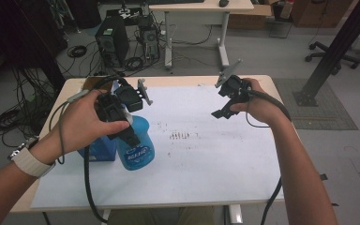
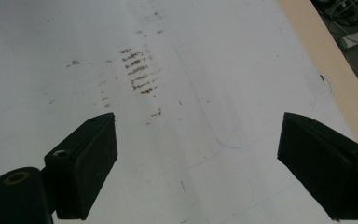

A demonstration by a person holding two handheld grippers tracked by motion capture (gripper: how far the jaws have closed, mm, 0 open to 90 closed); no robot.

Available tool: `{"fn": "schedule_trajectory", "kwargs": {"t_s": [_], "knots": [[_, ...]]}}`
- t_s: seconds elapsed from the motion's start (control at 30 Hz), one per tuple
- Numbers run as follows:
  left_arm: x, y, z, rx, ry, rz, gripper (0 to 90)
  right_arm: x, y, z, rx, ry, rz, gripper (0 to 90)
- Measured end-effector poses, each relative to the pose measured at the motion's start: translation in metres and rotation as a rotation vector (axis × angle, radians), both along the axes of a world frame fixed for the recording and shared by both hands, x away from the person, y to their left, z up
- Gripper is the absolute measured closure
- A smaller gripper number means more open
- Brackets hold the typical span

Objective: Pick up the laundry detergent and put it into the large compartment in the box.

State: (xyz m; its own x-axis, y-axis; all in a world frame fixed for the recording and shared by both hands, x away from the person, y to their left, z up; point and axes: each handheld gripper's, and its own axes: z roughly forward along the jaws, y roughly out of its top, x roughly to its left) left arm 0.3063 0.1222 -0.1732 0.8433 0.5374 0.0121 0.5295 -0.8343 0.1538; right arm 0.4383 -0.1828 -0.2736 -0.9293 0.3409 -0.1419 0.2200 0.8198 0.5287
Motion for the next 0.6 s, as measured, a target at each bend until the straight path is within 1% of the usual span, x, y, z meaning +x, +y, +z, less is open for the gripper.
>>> {"fn": "schedule_trajectory", "kwargs": {"t_s": [0.03,0.07,0.13,0.17,0.2,0.23,0.27,0.3,0.33,0.37,0.4,0.6], "knots": [[0.002,0.003,0.006,0.002,0.006,0.026,37.6,0.000,-0.001,0.000,0.000,0.001,-0.004,12.1],[0.002,0.003,0.006,0.002,0.006,0.026,37.6,0.000,-0.001,0.000,-0.001,0.001,-0.004,12.0],[0.004,0.006,0.017,0.004,0.002,0.074,37.6,0.000,-0.001,0.001,0.003,-0.001,-0.005,12.0],[0.004,0.006,0.017,0.004,0.002,0.074,37.6,0.000,-0.001,0.001,0.003,-0.001,-0.005,12.0],[0.007,0.008,0.024,0.012,0.000,0.103,37.6,0.000,0.000,0.001,0.005,-0.003,-0.004,12.0],[0.007,0.008,0.024,0.012,0.000,0.103,37.6,0.000,0.000,0.001,0.005,-0.003,-0.004,12.0],[0.008,0.010,0.028,0.017,-0.003,0.120,37.6,0.001,0.000,0.002,0.004,-0.004,-0.002,12.0],[0.010,0.012,0.034,0.018,-0.007,0.150,37.6,0.001,0.000,0.003,0.007,-0.007,-0.001,12.1],[0.011,0.013,0.037,0.018,-0.009,0.164,37.6,0.001,0.001,0.003,0.008,-0.009,-0.001,12.1],[0.011,0.013,0.037,0.018,-0.009,0.164,37.7,0.001,0.001,0.003,0.008,-0.009,-0.001,12.1],[0.012,0.015,0.040,0.016,-0.012,0.177,37.6,0.001,0.001,0.004,0.009,-0.010,-0.002,12.0],[0.020,0.027,0.053,0.012,-0.010,0.270,37.7,0.002,0.001,0.005,0.012,-0.015,-0.002,12.0]]}}
